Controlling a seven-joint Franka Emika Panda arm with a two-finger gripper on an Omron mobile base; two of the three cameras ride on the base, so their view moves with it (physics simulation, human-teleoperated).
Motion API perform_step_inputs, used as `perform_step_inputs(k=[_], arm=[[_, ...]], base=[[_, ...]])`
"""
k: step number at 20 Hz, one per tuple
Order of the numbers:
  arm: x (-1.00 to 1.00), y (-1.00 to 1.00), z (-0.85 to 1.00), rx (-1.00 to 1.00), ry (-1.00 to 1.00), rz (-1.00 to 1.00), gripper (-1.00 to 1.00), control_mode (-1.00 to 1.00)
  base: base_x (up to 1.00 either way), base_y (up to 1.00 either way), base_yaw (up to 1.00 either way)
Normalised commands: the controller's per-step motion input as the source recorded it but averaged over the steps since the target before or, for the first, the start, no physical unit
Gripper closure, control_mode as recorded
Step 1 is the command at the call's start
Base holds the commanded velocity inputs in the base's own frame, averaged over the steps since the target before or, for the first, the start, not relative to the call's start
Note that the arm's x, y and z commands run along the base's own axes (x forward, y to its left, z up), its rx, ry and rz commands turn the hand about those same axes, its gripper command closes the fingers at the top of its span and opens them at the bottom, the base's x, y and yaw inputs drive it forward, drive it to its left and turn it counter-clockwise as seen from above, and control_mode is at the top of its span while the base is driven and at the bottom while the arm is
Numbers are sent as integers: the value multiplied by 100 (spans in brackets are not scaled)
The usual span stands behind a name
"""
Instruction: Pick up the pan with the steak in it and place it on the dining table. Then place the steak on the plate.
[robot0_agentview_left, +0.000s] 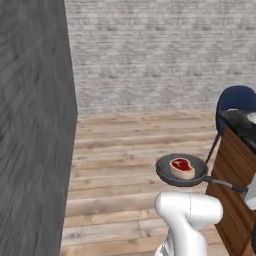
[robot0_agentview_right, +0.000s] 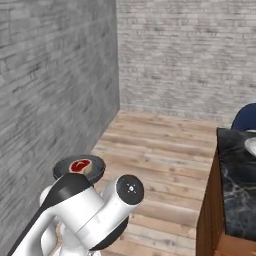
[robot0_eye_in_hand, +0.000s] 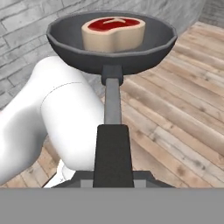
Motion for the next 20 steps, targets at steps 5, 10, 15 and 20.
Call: perform_step_inputs(k=[5,10,15,20], arm=[[0,0,0,0,0,0,100,100],[0,0,0,0,0,0,100,100],[0,0,0,0,0,0,100,100],[0,0,0,0,0,0,100,100]], base=[[100,29,-10],[100,29,-11],[75,14,-24],[4,0,-50]])
